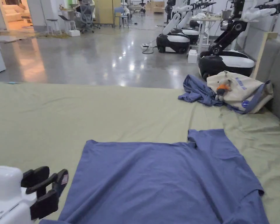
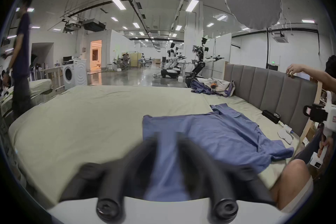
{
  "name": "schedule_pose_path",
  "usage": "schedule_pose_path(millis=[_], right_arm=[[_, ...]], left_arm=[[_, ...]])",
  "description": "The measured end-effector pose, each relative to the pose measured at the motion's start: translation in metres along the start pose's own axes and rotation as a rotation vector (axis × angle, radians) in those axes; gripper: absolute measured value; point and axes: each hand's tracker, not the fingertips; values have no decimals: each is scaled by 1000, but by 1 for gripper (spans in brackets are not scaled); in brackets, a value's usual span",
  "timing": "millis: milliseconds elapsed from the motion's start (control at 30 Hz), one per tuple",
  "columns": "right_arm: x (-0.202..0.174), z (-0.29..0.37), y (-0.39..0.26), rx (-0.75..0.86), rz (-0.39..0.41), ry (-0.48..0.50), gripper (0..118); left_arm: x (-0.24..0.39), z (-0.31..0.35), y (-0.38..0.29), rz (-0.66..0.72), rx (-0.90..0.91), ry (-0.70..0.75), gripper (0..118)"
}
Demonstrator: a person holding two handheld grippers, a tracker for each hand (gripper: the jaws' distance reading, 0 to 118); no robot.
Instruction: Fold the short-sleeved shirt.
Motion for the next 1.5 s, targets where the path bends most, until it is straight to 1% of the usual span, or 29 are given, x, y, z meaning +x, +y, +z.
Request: schedule_pose_path(millis=[33, 67, 167, 233, 300, 333, 367, 400, 433, 533, 600, 700, 767, 867, 933, 967, 1033, 1067, 1100, 1133, 1167, 1200, 1233, 1267, 1333, 1400, 1467, 1500], right_arm=[[0, -1, 0, -8, 3, 4, 3], [0, -2, 0, -16, 7, 14, 3], [0, -5, 1, -28, 24, 18, 3], [0, -10, 0, -39, 42, 15, 3], [1, -16, 0, -63, 60, 14, 3], [1, -20, -1, -75, 64, 16, 3], [1, -24, -2, -86, 68, 15, 3], [1, -27, -2, -93, 70, 11, 3], [2, -30, -2, -103, 71, 13, 3], [5, -40, -2, -126, 72, 7, 3], [7, -44, -4, -139, 67, 4, 3], [10, -50, -6, -154, 68, 2, 3], [11, -51, -7, -157, 72, -1, 3], [11, -50, -7, -157, 65, 4, 3], [10, -50, -6, -158, 66, 8, 3], [10, -50, -6, -159, 67, 12, 3], [8, -49, -6, -161, 71, 12, 3], [8, -48, -5, -161, 70, 17, 3], [8, -48, -5, -160, 73, 15, 3], [7, -47, -6, -161, 78, 14, 3], [8, -46, -7, -167, 80, 18, 3], [8, -47, -8, -170, 81, 16, 3], [9, -47, -8, -174, 81, 17, 3], [9, -47, -9, -178, 81, 18, 3], [10, -48, -9, -180, 74, 16, 3], [13, -54, -6, -181, 53, 31, 3], [14, -68, 1, -189, 62, 20, 3], [17, -80, 8, -192, 72, 14, 5]], left_arm=[[-8, -29, 8, -12, -54, -30, 118], [-17, -60, 16, -27, -84, -41, 118], [-44, -154, 38, -61, -198, -7, 118], [-67, -219, 45, -8, -310, -5, 118], [-90, -282, 45, 5, -439, 35, 118], [-96, -309, 43, -35, -487, 83, 118], [-99, -332, 41, -115, -528, 120, 118], [-103, -350, 39, -128, -547, 121, 118], [-108, -364, 37, -98, -568, 125, 118], [-101, -374, 34, 22, -553, 90, 118], [-106, -386, 32, 52, -543, 58, 118], [-95, -395, 29, -24, -598, 92, 118], [-97, -396, 28, -20, -624, 92, 118], [-83, -387, 24, -16, -643, 81, 118], [-73, -387, 19, -40, -666, 75, 118], [-70, -387, 16, -70, -692, 99, 113], [-69, -392, 10, -97, -721, 95, 71], [-66, -392, 8, -109, -735, 102, 70], [-64, -390, 7, -92, -727, 80, 63], [-58, -388, 9, -99, -709, 109, 45], [-56, -387, 11, -104, -709, 97, 15], [-53, -386, 12, -116, -696, 60, 6], [-47, -383, 14, -172, -658, 73, 3], [-44, -377, 16, -232, -607, 147, 3], [-43, -381, 13, -165, -694, 62, 3], [-38, -378, 14, -211, -676, 110, 3], [-41, -375, 15, -180, -664, 71, 3], [-41, -375, 15, -180, -670, 78, 3]])
